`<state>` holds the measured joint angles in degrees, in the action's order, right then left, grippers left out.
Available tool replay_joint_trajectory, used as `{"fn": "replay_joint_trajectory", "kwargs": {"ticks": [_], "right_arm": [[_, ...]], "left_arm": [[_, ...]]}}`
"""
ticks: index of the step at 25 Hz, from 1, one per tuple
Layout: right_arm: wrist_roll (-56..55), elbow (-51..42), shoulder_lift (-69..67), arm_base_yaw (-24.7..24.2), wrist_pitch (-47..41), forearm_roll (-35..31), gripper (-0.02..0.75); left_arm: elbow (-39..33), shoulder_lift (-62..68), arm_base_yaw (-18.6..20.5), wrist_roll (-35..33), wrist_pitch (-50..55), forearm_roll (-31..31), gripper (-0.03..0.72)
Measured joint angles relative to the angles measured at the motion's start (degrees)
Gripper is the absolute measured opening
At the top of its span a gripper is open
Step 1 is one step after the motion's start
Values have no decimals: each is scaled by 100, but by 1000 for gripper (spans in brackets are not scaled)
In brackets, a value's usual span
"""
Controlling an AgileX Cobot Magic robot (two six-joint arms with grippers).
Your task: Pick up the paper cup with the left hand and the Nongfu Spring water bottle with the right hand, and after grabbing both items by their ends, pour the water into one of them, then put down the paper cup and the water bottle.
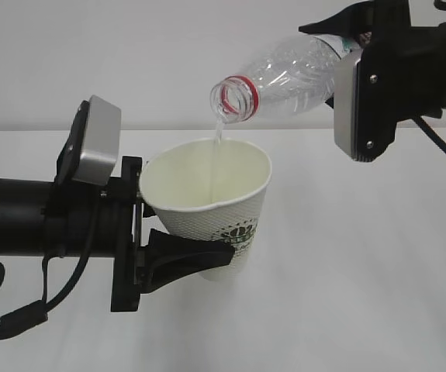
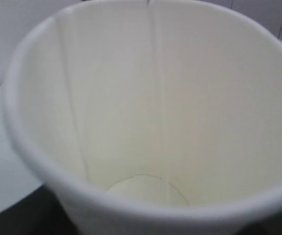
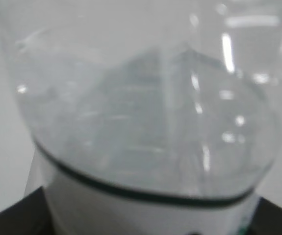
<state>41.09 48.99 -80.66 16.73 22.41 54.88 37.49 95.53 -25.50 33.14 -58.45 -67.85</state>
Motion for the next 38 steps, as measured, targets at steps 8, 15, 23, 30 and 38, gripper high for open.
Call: {"fn": "replay_joint_trajectory", "kwargs": {"ticks": [8, 15, 23, 30, 38], "right_arm": [[0, 0, 0, 0, 0, 0, 459], [13, 0, 0, 0, 0, 0, 459], [27, 0, 0, 0, 0, 0, 459], [36, 0, 0, 0, 0, 0, 459], [49, 0, 0, 0, 12, 0, 459]], "left_arm": [[0, 0, 0, 0, 0, 0, 503], [0, 0, 0, 0, 0, 0, 503], [0, 0, 0, 0, 0, 0, 503], [0, 0, 0, 0, 0, 0, 503], [0, 0, 0, 0, 0, 0, 502]]}}
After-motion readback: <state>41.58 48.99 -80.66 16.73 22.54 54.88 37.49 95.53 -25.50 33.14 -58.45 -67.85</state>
